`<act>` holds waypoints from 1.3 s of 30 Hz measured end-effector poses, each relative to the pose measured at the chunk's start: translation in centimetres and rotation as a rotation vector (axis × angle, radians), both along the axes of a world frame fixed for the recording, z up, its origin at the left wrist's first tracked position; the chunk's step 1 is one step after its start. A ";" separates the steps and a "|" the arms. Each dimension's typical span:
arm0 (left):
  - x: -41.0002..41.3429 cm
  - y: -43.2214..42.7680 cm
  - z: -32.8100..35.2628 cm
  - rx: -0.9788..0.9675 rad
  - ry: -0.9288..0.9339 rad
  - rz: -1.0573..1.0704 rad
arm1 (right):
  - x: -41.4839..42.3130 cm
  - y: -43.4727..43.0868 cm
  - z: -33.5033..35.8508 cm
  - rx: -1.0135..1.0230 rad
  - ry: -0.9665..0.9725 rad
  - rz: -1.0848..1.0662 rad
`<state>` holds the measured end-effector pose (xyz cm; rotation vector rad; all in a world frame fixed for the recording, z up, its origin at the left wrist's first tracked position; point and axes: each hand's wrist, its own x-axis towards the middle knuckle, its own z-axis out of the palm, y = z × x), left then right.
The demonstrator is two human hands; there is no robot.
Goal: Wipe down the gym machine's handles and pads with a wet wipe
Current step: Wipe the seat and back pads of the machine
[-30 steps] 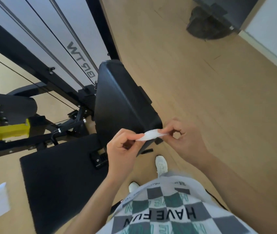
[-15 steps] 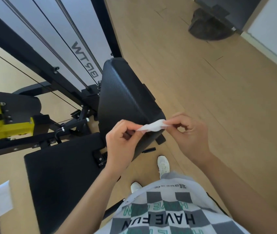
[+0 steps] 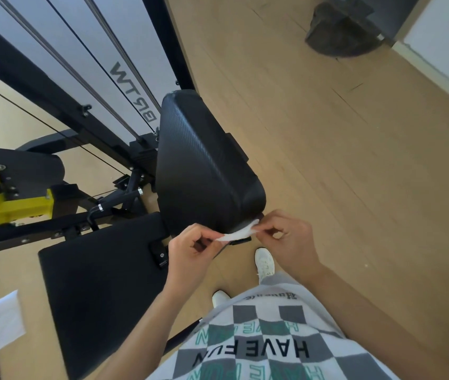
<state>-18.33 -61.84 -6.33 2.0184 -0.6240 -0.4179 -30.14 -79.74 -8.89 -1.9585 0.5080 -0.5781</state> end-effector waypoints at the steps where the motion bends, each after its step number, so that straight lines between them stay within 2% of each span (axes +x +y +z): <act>1: 0.1 -0.1 0.4 -0.007 -0.006 0.002 | 0.0 -0.3 0.6 0.026 -0.002 -0.007; 8: 2.7 -3.2 4.8 -0.059 -0.050 0.013 | 2.4 -3.8 6.1 0.117 -0.023 -0.007; 19: 7.5 -7.0 6.0 -0.106 0.098 0.320 | 11.1 -7.9 7.6 0.154 0.143 0.100; 21: 7.9 -7.2 6.2 -0.093 0.063 0.340 | 11.9 -8.2 7.7 0.171 0.137 0.098; 23: 8.1 -7.1 6.7 -0.071 -0.066 0.358 | 12.2 -8.5 7.9 0.198 0.137 0.095; 26: 8.2 -7.0 7.3 -0.079 -0.440 0.164 | 12.8 -8.7 8.3 0.233 0.141 0.075; 28: 8.4 -7.5 7.0 -0.046 -0.592 -0.052 | 13.2 -8.5 8.5 0.257 0.140 0.063; 30: 9.1 -8.1 6.4 0.020 -0.648 -0.225 | 13.5 -8.3 8.7 0.283 0.140 0.050; 32: 9.9 -8.0 5.4 0.059 -0.708 -0.306 | 13.6 -8.0 8.9 0.279 0.150 0.038; 36: 12.5 -6.8 4.3 0.035 -0.707 -0.275 | 13.8 -6.5 10.1 0.177 0.216 0.080; 39: 15.2 -6.8 4.0 0.009 -0.650 -0.250 | 14.7 -4.7 10.8 -0.027 0.312 0.102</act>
